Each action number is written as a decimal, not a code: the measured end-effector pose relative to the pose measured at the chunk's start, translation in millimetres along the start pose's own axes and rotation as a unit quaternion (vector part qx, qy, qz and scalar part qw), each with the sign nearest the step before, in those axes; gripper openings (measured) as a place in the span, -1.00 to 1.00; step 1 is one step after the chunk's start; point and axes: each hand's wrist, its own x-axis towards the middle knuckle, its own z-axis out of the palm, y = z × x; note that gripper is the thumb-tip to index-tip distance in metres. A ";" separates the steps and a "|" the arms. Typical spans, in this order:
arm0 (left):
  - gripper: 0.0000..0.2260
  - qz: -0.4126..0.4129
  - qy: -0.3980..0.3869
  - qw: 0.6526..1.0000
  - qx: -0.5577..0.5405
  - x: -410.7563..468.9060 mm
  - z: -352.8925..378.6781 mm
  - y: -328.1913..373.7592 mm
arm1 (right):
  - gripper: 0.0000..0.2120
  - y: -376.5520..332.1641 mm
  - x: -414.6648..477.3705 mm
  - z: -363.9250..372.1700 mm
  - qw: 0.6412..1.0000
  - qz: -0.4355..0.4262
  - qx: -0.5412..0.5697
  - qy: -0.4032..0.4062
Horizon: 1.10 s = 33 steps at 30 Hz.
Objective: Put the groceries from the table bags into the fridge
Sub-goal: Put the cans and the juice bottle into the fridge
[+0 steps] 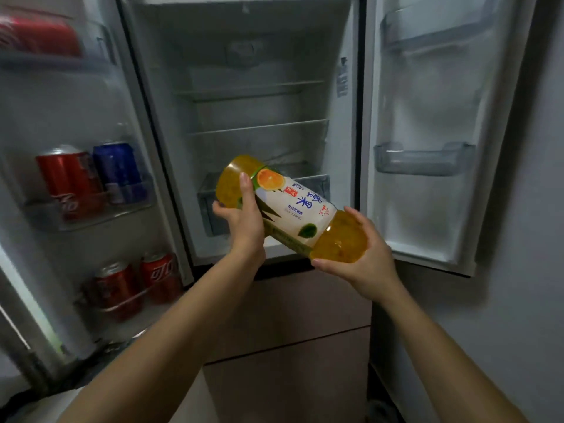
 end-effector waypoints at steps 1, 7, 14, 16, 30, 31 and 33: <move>-0.20 0.012 0.012 1.000 0.002 12.4 12.8 2.6 | 0.00 3.1 20.5 -4.5 1.000 -0.007 -0.001 0.004; -0.30 0.026 0.034 0.999 -0.002 96.8 68.0 10.4 | -0.01 24.1 122.5 -7.9 0.998 -0.053 -0.030 0.024; -0.08 0.032 0.017 0.999 0.029 201.5 104.0 11.7 | -0.04 44.5 208.7 7.3 0.989 -0.094 -0.074 0.083; -0.16 0.037 -0.008 0.999 0.028 232.7 113.3 14.6 | -0.06 43.0 234.5 10.7 0.982 -0.120 -0.107 0.100; -0.44 0.297 0.006 0.728 0.618 394.9 148.0 0.1 | -0.05 16.0 400.0 20.0 0.931 -0.106 -0.290 0.193; -0.45 0.310 0.012 0.698 0.646 396.5 148.8 -2.5 | -0.05 13.6 409.6 20.0 0.925 -0.095 -0.310 0.196; -0.46 0.351 0.030 0.634 0.689 401.3 149.5 -4.8 | -0.04 9.1 430.1 21.3 0.911 -0.074 -0.355 0.198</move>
